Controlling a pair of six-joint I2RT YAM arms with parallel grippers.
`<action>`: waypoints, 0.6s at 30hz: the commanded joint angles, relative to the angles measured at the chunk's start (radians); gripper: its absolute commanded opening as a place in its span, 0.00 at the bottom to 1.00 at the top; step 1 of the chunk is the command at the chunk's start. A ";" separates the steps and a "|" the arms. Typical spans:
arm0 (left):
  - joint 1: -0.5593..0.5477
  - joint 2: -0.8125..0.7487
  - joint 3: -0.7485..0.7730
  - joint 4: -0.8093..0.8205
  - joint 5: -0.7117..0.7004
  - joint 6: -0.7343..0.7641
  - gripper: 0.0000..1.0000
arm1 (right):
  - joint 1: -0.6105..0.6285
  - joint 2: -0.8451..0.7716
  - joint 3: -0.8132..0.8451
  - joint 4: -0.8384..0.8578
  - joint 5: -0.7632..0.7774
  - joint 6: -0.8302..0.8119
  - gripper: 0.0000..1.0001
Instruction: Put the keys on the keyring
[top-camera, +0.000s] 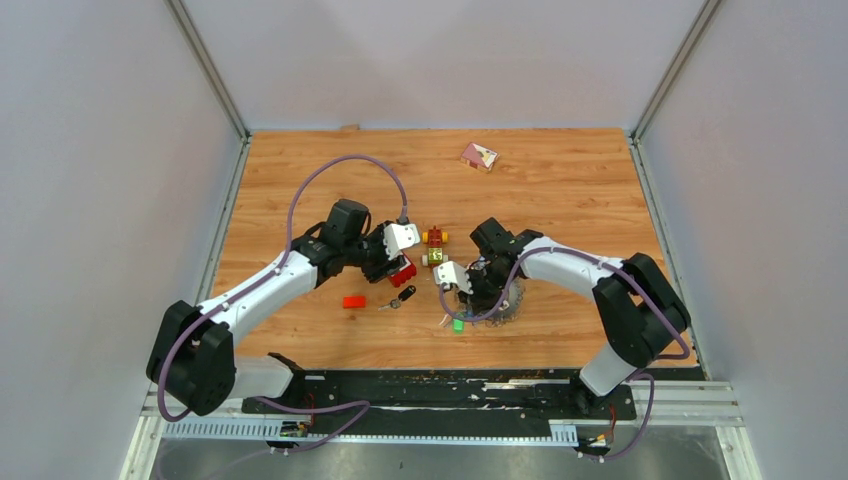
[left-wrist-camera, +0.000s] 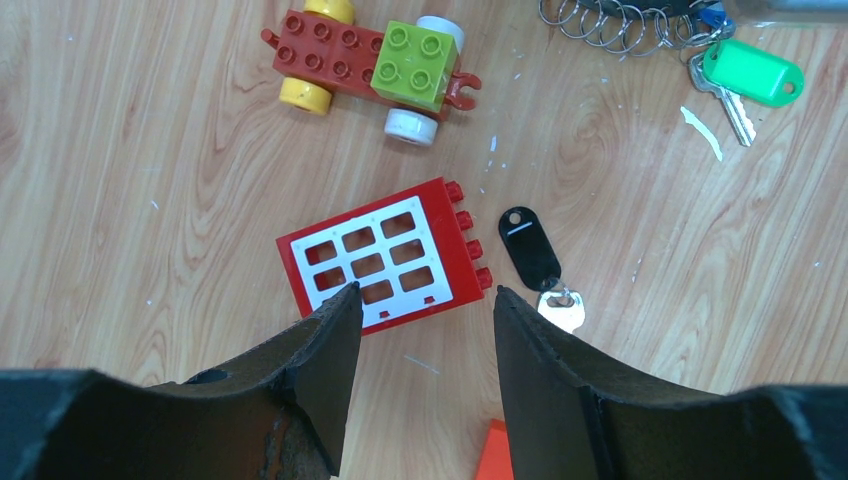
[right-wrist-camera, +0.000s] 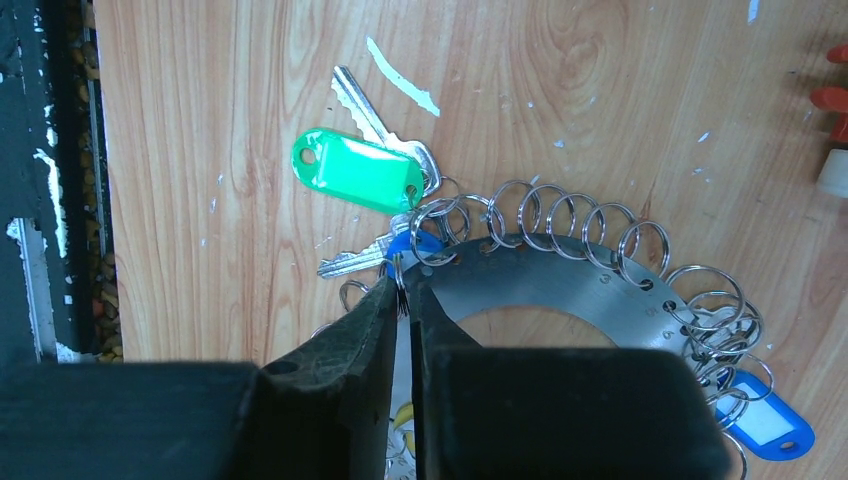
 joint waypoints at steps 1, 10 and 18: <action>0.007 -0.026 0.003 0.000 0.029 0.012 0.59 | 0.007 -0.007 0.045 -0.009 -0.015 -0.013 0.11; 0.007 -0.028 0.003 -0.004 0.033 0.013 0.59 | 0.004 -0.043 0.071 -0.079 -0.058 -0.017 0.10; 0.007 -0.027 0.006 -0.010 0.037 0.014 0.59 | 0.001 -0.046 0.071 -0.051 -0.063 0.007 0.11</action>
